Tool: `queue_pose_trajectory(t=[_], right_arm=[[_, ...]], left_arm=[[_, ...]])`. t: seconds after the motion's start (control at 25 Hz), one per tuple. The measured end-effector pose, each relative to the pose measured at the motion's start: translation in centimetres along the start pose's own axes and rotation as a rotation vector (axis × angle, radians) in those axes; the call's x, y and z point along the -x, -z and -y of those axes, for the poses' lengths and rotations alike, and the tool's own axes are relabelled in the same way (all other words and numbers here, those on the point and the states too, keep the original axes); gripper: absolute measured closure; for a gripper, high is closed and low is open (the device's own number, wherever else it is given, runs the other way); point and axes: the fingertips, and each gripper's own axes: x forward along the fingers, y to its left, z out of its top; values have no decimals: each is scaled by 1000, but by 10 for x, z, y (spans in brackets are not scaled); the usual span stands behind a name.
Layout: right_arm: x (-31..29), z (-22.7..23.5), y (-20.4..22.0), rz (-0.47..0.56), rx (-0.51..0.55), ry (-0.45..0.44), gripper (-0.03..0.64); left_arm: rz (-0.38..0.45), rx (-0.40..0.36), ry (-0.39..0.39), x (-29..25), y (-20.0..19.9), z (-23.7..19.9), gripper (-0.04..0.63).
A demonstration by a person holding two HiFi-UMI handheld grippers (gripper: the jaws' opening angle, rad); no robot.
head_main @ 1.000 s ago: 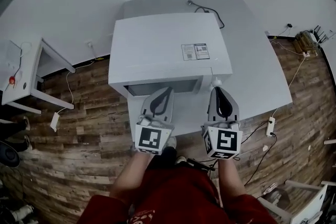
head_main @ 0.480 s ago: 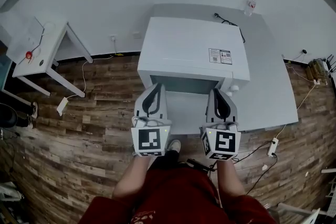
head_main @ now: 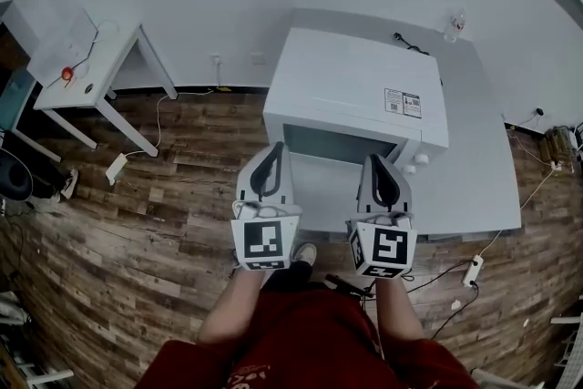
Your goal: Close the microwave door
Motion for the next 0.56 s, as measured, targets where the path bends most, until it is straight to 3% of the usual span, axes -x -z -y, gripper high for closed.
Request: queue_pose_trajectory(t=[0.56], right_arm=[[-10,2,3,-5,6,-25,589]], left_arm=[[4,-13,-2,-6,2,1,569]])
